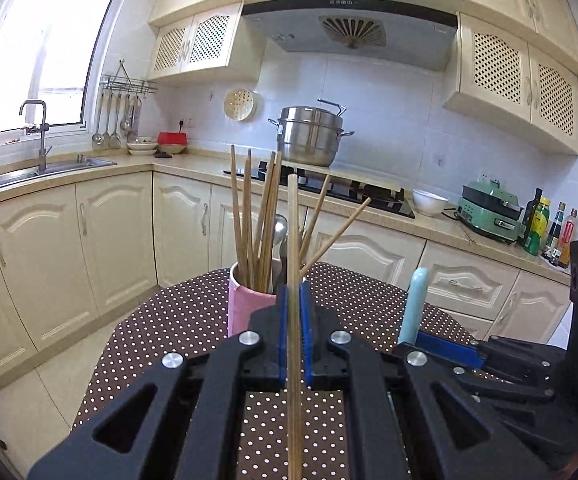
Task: Organize utensils
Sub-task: 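Lift the knife and chopstick up toward the pink cup, then lower the knife and chopstick into the pink cup with both grippers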
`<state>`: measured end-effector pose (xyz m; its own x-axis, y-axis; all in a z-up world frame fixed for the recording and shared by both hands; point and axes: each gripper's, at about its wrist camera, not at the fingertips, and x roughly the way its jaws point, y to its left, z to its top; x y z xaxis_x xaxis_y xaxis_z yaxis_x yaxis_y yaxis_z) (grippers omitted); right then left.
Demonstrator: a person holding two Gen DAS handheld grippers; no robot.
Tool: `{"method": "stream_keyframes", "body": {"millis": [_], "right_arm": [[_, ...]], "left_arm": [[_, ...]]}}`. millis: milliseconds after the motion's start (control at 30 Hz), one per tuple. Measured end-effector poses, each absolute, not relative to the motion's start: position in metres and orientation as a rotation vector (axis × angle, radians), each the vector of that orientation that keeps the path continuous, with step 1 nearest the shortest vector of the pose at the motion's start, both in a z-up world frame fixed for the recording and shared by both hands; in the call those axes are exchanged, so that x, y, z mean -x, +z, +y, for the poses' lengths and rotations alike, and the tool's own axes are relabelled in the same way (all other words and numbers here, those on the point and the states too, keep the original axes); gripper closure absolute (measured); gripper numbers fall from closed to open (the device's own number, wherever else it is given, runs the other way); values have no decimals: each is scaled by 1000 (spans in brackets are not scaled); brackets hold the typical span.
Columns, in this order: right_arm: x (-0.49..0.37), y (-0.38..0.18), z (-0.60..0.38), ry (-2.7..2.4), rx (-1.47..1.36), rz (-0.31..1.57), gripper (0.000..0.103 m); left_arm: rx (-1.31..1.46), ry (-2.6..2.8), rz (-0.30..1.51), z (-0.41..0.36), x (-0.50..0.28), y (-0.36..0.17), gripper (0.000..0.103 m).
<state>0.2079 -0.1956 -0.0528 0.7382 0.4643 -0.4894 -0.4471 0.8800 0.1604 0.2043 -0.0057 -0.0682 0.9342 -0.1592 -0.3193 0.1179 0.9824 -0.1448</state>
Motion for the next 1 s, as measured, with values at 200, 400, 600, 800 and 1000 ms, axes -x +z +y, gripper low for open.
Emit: {"method": "stream_keyframes", "body": {"millis": [200, 400, 600, 800, 1000], "right_arm": [[-207, -41, -192, 505, -36, 489, 82], [-216, -20, -194, 541, -79, 429, 82], [-231, 3, -190, 580, -101, 364, 82], [-253, 14, -186, 591, -127, 319, 82], [-284, 22, -182, 613, -155, 302, 82]], "left_arm": [[130, -142, 286, -1, -207, -59, 97], [191, -198, 214, 16, -217, -40, 97], [212, -190, 119, 25, -238, -17, 97], [270, -209, 54, 34, -266, -6, 97], [299, -211, -55, 33, -293, -6, 97]]}}
